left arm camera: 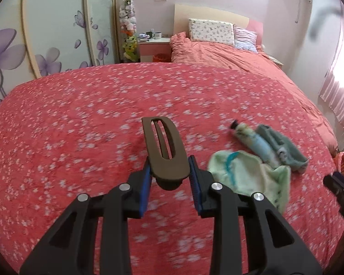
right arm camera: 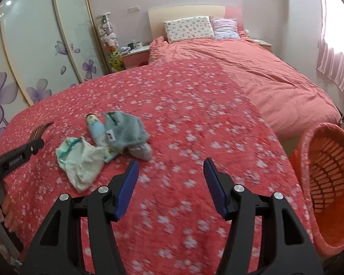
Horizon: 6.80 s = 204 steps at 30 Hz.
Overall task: Collect trash
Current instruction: 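Grasp the grey-green cloth with the right tool while the left tool holds the hair clip, then lift hair clip and grey-green cloth and carry both toward the orange basket, then hold both tools over the orange basket and open them to drop the items, then move the left tool to the bed and grasp the pale green cloth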
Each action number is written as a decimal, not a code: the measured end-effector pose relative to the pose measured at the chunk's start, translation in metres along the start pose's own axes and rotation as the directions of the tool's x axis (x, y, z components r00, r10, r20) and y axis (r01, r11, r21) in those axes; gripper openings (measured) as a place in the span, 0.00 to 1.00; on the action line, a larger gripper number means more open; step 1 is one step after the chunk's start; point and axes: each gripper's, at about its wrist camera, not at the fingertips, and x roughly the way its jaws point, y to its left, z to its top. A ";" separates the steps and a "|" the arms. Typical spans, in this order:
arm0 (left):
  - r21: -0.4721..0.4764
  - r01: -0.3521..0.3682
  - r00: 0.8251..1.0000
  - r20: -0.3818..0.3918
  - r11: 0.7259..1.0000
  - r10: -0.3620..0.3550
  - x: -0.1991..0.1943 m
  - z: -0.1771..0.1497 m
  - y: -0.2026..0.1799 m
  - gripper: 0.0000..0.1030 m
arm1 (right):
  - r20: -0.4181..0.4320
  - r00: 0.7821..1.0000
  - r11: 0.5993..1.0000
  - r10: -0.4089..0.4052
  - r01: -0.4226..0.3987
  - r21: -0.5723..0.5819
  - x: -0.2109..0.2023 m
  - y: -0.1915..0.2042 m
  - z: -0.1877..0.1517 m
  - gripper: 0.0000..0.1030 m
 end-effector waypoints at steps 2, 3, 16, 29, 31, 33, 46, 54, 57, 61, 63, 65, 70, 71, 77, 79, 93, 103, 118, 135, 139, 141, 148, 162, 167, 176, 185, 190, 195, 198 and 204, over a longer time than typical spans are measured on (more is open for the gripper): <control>-0.003 -0.005 1.000 -0.005 1.000 0.005 0.000 -0.003 0.008 0.30 | 0.000 1.000 1.000 0.017 -0.017 -0.005 0.006 0.008 0.005 0.57; -0.007 -0.006 1.000 -0.009 1.000 0.006 0.000 -0.005 0.012 0.30 | -0.003 1.000 1.000 0.022 -0.022 -0.006 0.009 0.011 0.008 0.57; -0.048 0.009 0.997 -0.076 0.999 -0.013 0.017 -0.015 0.033 0.31 | -0.088 0.996 0.999 0.033 -0.031 0.018 0.052 0.023 0.022 0.43; -0.106 0.018 0.997 -0.069 0.994 -0.026 0.021 -0.004 0.050 0.47 | -0.108 0.993 0.999 0.038 -0.039 -0.010 0.058 0.032 0.022 0.29; -0.110 0.013 0.998 -0.068 0.994 -0.020 0.020 -0.005 0.050 0.47 | -0.109 0.994 0.999 0.030 -0.033 -0.027 0.059 0.036 0.021 0.18; -0.116 0.005 0.998 -0.068 0.993 -0.013 0.021 -0.004 0.050 0.46 | -0.105 0.994 0.999 0.024 -0.028 -0.034 0.058 0.037 0.019 0.13; -0.137 -0.012 0.997 -0.076 0.991 0.001 0.024 0.000 0.048 0.32 | -0.072 0.997 0.999 0.035 -0.035 -0.006 0.042 0.023 0.014 0.09; -0.103 0.009 0.999 -0.032 0.995 -0.012 0.003 0.001 0.037 0.31 | -0.012 0.999 0.999 0.039 -0.039 0.029 0.014 0.006 0.019 0.09; -0.086 0.021 1.000 -0.012 0.996 -0.023 -0.008 0.002 0.025 0.30 | 0.012 0.999 0.999 0.034 -0.035 0.037 0.002 0.000 0.022 0.09; -0.080 0.023 0.999 -0.026 0.997 -0.025 -0.012 -0.001 0.018 0.30 | 0.031 0.999 0.998 0.027 -0.029 0.050 -0.009 -0.008 0.022 0.09; -0.085 0.007 0.998 -0.062 0.996 -0.012 -0.006 -0.006 0.016 0.30 | 0.030 0.999 0.998 0.023 -0.025 0.053 -0.011 -0.011 0.020 0.09; -0.091 -0.002 0.996 -0.090 0.996 -0.006 0.000 -0.013 0.018 0.31 | 0.023 1.000 0.998 0.019 -0.020 0.053 -0.010 -0.013 0.017 0.09; -0.111 -0.037 0.994 -0.109 0.993 0.025 0.010 -0.016 0.019 0.39 | 0.007 1.000 0.998 0.013 -0.014 0.060 -0.007 -0.017 0.012 0.09; -0.118 -0.039 0.994 -0.109 0.992 0.026 0.012 -0.015 0.020 0.40 | 0.007 1.000 0.998 0.012 -0.012 0.060 -0.008 -0.017 0.011 0.09; -0.119 -0.018 0.995 -0.096 0.993 0.006 0.017 -0.007 0.024 0.31 | 0.017 1.000 0.998 0.002 -0.003 0.061 -0.016 -0.022 0.009 0.09; -0.113 -0.017 0.997 -0.083 0.993 0.007 0.012 -0.008 0.024 0.31 | 0.025 1.000 0.998 -0.003 0.001 0.060 -0.020 -0.023 0.009 0.09; 0.015 0.065 0.996 0.066 0.998 -0.066 -0.077 0.014 -0.039 0.31 | 0.141 0.990 0.996 -0.005 -0.008 0.090 -0.077 -0.044 0.017 0.09; 0.122 0.189 0.970 0.134 0.974 -0.205 -0.134 0.012 -0.117 0.31 | 0.257 0.966 0.987 -0.034 -0.008 0.164 -0.134 -0.083 0.009 0.09; 0.293 0.398 0.895 0.086 0.869 -0.438 -0.168 -0.020 -0.253 0.31 | 0.362 0.894 0.928 -0.263 0.133 0.348 -0.184 -0.168 -0.021 0.09; 0.383 0.570 0.808 -0.099 0.727 -0.581 -0.129 -0.058 -0.389 0.31 | 0.305 0.891 0.860 -0.337 0.159 0.484 -0.168 -0.247 -0.042 0.09; 0.382 0.585 0.801 -0.136 0.715 -0.583 -0.111 -0.064 -0.408 0.31 | 0.283 0.899 0.846 -0.335 0.154 0.511 -0.158 -0.259 -0.044 0.09; 0.385 0.587 0.801 -0.149 0.712 -0.580 -0.100 -0.067 -0.419 0.31 | 0.270 0.905 0.843 -0.328 0.151 0.517 -0.150 -0.266 -0.043 0.09; 0.345 0.552 0.833 -0.200 0.759 -0.515 -0.055 -0.074 -0.425 0.53 | 0.190 0.942 0.815 -0.278 0.127 0.565 -0.130 -0.278 -0.056 0.29; 0.300 0.223 0.975 -0.079 0.927 -0.209 -0.036 -0.049 -0.306 0.96 | 0.178 0.917 0.848 -0.356 0.238 0.473 -0.136 -0.244 -0.052 0.71; 0.246 0.048 0.997 -0.078 0.968 -0.030 -0.025 -0.043 -0.246 0.96 | 0.167 0.926 0.877 -0.339 0.246 0.414 -0.130 -0.222 -0.050 0.72; 0.098 -0.041 0.999 -0.023 0.994 0.043 -0.030 -0.036 -0.135 0.96 | 0.147 0.949 0.925 -0.278 0.223 0.308 -0.116 -0.173 -0.043 0.72; 0.057 -0.052 0.999 0.000 0.997 0.052 -0.019 -0.028 -0.094 0.96 | 0.139 0.962 0.954 -0.234 0.200 0.223 -0.108 -0.119 -0.038 0.73; 0.037 -0.025 0.999 -0.036 0.999 0.027 -0.002 -0.019 -0.096 0.94 | 0.138 0.967 0.963 -0.216 0.187 0.192 -0.106 -0.096 -0.036 0.73; 0.025 0.007 0.996 -0.085 1.000 -0.005 0.017 -0.017 -0.102 0.78 | 0.123 0.972 0.971 -0.199 0.178 0.162 -0.098 -0.077 -0.035 0.73; 0.028 0.016 0.995 -0.100 0.999 -0.013 0.026 -0.021 -0.107 0.68 | 0.118 0.974 0.973 -0.191 0.173 0.151 -0.095 -0.068 -0.035 0.73; 0.060 0.061 0.996 -0.065 0.996 -0.058 0.020 -0.026 -0.115 0.17 | 0.104 0.979 0.977 -0.174 0.159 0.142 -0.089 -0.057 -0.034 0.73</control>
